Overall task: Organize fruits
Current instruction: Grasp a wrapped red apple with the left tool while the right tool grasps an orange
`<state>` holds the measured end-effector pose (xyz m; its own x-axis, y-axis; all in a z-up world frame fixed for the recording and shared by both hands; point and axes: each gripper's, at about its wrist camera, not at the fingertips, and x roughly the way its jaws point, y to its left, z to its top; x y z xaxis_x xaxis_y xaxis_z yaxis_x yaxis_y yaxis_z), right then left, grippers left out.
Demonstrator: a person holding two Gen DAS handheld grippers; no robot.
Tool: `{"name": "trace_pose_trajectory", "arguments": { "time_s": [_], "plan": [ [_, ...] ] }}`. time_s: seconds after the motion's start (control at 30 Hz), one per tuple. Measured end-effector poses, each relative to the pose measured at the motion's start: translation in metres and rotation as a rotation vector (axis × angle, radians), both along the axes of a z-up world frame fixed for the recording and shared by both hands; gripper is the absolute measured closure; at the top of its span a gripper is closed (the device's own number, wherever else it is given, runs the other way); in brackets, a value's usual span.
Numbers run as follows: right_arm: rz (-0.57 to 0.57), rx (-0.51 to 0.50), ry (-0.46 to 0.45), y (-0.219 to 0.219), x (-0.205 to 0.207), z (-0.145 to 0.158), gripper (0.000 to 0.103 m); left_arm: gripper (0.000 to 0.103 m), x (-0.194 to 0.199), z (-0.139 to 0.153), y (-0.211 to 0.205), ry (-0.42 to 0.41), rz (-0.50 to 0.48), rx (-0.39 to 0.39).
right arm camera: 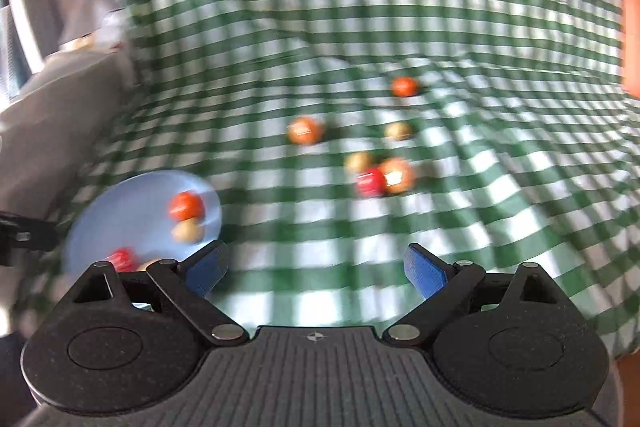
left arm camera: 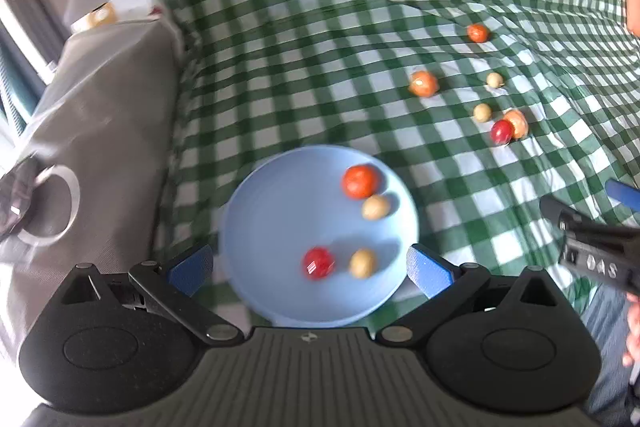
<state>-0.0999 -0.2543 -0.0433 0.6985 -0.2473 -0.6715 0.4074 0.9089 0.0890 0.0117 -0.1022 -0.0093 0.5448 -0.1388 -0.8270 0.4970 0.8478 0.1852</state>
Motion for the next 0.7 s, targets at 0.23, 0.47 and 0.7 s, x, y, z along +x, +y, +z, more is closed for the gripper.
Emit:
{"name": "trace_pose_trajectory", "arguments": {
  "time_s": [0.23, 0.47, 0.7],
  "plan": [
    [-0.116, -0.110, 0.074, -0.078, 0.044, -0.058, 0.008, 0.000, 0.024, -0.019, -0.058, 0.043, -0.023, 0.012],
    [-0.073, -0.108, 0.087, -0.125, 0.099, -0.111, 0.009, 0.000, 0.039, -0.040, -0.086, 0.056, -0.026, 0.067],
    [0.004, -0.090, -0.051, -0.133, 0.112, -0.124, 0.055, 0.000, 0.052, -0.065, -0.121, 0.063, -0.048, 0.031]
  ]
}}
